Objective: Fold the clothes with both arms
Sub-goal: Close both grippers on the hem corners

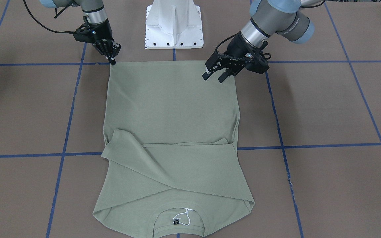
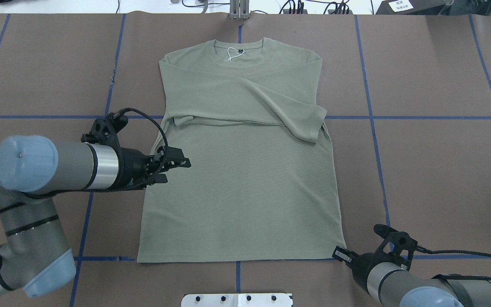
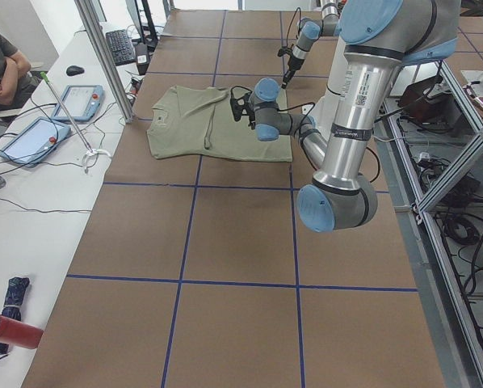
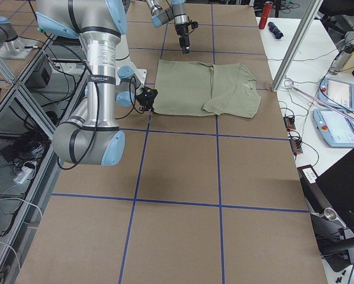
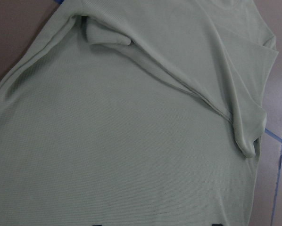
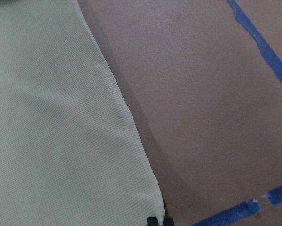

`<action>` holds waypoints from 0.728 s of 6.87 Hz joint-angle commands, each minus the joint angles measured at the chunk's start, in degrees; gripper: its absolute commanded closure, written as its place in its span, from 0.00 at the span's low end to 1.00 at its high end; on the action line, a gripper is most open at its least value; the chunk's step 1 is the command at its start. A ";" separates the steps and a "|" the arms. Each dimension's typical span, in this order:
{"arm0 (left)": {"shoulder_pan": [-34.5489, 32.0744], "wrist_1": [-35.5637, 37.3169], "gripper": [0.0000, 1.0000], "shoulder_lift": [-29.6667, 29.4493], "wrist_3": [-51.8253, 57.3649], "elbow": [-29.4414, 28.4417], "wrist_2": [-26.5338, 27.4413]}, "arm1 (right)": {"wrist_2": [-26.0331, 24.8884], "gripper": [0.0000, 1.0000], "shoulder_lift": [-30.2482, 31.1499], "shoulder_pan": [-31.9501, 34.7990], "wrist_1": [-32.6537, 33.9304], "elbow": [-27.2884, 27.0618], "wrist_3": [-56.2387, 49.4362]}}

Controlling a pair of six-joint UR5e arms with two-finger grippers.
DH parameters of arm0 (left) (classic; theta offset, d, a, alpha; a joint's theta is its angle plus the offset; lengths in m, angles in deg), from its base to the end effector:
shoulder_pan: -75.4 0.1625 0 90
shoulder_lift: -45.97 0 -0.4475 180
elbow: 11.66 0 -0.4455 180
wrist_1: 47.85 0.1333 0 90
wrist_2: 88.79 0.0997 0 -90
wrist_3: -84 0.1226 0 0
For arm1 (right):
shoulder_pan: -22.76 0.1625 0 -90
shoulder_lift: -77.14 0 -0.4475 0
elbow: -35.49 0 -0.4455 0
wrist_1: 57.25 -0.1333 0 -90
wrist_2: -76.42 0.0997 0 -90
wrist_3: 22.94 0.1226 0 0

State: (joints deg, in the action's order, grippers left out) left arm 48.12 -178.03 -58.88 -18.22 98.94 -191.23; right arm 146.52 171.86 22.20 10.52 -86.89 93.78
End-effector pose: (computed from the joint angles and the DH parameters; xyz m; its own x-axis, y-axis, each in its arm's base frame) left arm 0.5006 -0.3784 0.2698 0.1601 -0.3151 -0.9354 0.3029 0.9176 -0.2573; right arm -0.5118 -0.1700 0.3997 0.4625 0.4183 0.7817 -0.5140 0.8449 -0.1480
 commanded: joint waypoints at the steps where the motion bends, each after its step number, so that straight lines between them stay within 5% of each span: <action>1: 10.01 19.23 0.19 1.67 -1.85 6.52 9.68 | -0.06 1.00 0.56 0.03 0.00 -1.10 0.00; 5: 19.27 22.78 0.20 8.08 -7.12 7.53 15.60 | -0.06 1.00 0.56 -0.06 0.00 -1.10 0.00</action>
State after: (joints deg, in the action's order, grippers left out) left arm 65.45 -155.60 -51.83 -24.92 106.67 -176.69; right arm 146.47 172.41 22.15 10.48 -87.99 93.78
